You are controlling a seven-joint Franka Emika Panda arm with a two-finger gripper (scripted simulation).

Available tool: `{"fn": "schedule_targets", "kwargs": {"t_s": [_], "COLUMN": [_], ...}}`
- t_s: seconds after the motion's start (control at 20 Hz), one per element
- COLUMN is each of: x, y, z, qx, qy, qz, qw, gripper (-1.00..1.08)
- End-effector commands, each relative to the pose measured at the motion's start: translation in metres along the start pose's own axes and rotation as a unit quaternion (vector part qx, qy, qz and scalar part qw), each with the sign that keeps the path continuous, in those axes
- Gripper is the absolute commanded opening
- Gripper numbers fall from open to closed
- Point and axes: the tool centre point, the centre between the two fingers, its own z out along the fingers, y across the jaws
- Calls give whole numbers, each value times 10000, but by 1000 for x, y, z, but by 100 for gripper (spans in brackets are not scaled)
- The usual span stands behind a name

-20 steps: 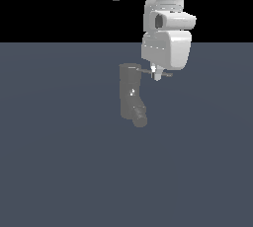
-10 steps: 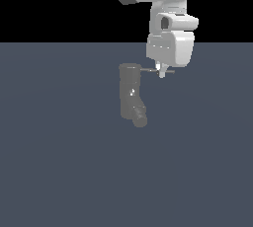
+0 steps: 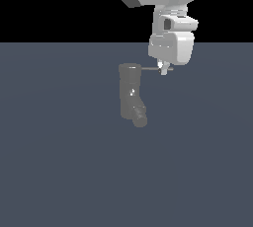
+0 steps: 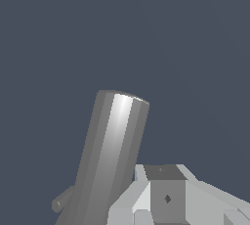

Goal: Turn on the faucet by rotating a designated handle.

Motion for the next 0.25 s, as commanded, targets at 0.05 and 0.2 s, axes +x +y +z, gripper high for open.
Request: {"fn": "schedule_targets", "kwargs": {"t_s": [0.05, 0.2], "x": [25, 31], "y": [-2, -6], "z": [0, -1], "qx": [11, 11], "qy": [30, 31], "qz": [146, 155], "qw": [9999, 9999], "gripper": [-100, -100]}}
